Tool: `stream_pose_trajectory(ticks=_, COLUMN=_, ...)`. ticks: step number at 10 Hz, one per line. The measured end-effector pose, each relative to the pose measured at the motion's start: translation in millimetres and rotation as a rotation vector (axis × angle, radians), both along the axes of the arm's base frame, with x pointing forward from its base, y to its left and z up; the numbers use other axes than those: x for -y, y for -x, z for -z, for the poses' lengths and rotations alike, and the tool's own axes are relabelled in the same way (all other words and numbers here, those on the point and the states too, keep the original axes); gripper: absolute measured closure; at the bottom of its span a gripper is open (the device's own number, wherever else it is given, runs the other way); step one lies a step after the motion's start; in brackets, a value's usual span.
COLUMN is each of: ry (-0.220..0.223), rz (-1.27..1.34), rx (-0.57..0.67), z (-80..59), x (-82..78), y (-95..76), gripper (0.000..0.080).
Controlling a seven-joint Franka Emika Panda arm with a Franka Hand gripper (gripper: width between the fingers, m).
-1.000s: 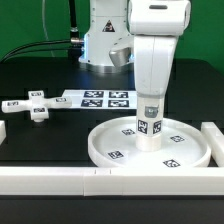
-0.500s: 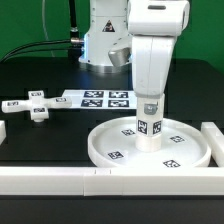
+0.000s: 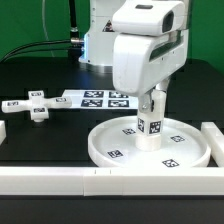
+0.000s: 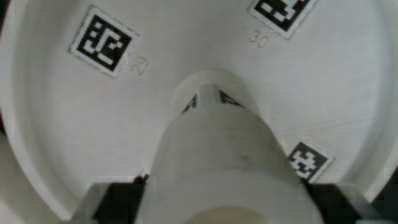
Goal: Assemble round table
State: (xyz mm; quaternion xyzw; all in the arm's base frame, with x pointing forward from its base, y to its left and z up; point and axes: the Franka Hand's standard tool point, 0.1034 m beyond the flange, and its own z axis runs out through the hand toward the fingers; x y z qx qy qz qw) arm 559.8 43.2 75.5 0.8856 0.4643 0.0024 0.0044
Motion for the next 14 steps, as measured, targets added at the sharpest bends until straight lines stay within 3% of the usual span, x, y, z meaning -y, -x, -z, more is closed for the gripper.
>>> stream_pose_trajectory(ticks=5, ry=-0.041, rz=0.62, rx=0.001, z=-0.1, x=4.0, y=1.1, gripper=0.0392)
stream_pose_trajectory(ticks=10, ry=-0.043, rz=0.893, rx=-0.008, z=0.3, x=4.7, y=1.6, gripper=0.039)
stream_pose_trajectory(ticks=14, ry=-0.084, rz=1.409, rx=-0.039, z=1.1, x=6.0, y=3.2, gripper=0.039)
